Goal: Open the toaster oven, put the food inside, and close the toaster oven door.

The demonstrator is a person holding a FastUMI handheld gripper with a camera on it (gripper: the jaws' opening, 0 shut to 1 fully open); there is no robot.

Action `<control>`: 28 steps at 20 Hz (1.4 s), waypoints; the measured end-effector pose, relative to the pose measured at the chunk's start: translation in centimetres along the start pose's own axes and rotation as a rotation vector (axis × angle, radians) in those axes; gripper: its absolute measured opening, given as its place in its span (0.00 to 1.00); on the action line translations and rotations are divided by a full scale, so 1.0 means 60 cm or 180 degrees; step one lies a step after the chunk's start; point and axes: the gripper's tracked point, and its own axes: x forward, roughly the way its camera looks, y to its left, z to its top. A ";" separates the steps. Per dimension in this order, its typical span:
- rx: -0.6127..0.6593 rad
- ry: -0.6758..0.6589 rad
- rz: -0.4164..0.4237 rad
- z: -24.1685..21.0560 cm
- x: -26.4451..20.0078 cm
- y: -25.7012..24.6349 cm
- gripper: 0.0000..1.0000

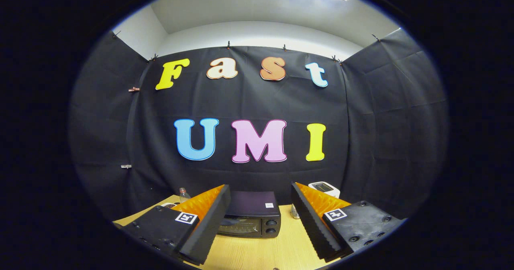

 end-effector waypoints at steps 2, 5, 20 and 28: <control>-0.0001 0.0043 0.0009 -0.004 -0.004 -0.005 0.98; -0.0065 0.0060 0.0065 -0.008 -0.004 -0.001 0.98; -0.0081 0.0065 0.0096 -0.006 0.023 -0.004 0.98; -0.0069 0.0079 0.0100 -0.010 0.034 -0.002 0.99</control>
